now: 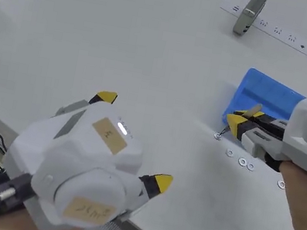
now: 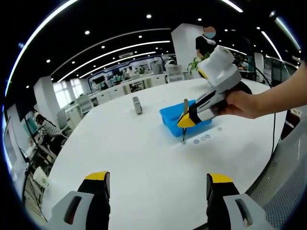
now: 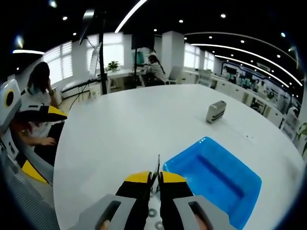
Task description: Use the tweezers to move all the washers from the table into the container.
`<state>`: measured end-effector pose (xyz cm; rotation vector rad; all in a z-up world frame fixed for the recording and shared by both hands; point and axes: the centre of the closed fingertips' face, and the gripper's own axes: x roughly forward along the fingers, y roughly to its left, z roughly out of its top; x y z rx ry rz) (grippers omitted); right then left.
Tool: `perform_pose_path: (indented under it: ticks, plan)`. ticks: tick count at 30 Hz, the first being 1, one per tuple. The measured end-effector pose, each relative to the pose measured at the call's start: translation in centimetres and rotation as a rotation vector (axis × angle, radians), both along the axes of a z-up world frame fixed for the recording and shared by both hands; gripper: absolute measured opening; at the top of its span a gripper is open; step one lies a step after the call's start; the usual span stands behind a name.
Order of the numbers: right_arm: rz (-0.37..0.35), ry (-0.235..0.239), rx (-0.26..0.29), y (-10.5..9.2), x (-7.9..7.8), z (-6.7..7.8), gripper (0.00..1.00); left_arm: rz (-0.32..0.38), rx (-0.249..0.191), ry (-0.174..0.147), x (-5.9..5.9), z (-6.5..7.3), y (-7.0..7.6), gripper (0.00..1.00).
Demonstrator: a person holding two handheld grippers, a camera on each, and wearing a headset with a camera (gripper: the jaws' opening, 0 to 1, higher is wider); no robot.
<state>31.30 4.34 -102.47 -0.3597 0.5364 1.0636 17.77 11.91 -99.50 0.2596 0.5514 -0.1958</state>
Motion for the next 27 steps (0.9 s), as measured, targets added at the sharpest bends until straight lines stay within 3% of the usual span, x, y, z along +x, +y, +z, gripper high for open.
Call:
perform_pose_path:
  ticks: [9,19,23,27]
  plan:
    - [-0.006,0.002,-0.003,0.0,0.1,-0.2,0.02,-0.005,0.003,0.009,0.0,-0.1,-0.1,0.84]
    - [-0.026,0.05,0.005,-0.5,0.1,-0.2,0.01,-0.011,0.0,0.005,-0.1,-0.1,-0.2,0.84]
    - [-0.04,0.079,0.052,-0.4,0.1,1.3,0.0,-0.012,-0.001,0.004,-0.1,-0.1,-0.2,0.84]
    - [-0.046,0.071,0.072,-0.6,0.4,3.2,0.0,-0.016,0.001,0.005,-0.1,-0.1,-0.3,0.84]
